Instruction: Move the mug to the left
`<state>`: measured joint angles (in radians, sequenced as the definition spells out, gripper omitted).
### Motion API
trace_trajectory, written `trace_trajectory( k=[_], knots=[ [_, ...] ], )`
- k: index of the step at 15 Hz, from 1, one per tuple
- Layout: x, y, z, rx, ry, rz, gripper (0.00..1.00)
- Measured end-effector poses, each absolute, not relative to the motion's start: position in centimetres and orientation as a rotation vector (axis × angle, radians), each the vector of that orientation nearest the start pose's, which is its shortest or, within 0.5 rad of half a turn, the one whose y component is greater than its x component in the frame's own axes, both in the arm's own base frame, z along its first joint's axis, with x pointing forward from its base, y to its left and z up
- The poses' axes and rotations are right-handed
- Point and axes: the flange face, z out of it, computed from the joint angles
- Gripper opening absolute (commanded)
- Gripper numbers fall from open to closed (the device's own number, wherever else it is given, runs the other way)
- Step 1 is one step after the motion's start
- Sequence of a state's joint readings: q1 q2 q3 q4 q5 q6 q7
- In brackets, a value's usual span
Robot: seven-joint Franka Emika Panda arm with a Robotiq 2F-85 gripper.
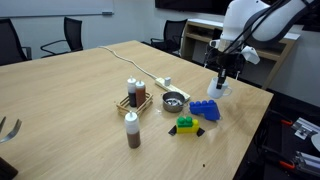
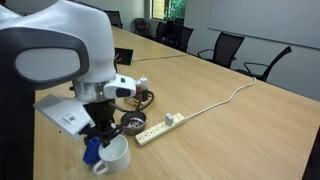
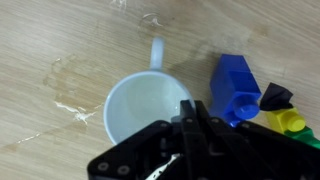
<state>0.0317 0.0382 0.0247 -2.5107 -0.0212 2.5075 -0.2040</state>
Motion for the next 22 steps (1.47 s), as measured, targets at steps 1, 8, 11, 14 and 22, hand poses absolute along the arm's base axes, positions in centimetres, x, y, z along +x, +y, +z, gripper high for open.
trace_trajectory(
  k=[1, 8, 11, 14, 22],
  knots=[
    [46.2, 3.5, 26.8, -3.12, -0.454, 0.046, 0.01],
    [46.6, 14.2, 29.7, -3.115, -0.738, 0.016, 0.01],
    [47.2, 17.8, 31.8, -3.121, -0.862, -0.014, 0.01],
    [47.6, 20.4, 32.8, -3.112, -0.975, -0.025, 0.01],
    [47.8, 29.8, 29.7, -2.988, -1.3, 0.003, 0.01]
  ],
)
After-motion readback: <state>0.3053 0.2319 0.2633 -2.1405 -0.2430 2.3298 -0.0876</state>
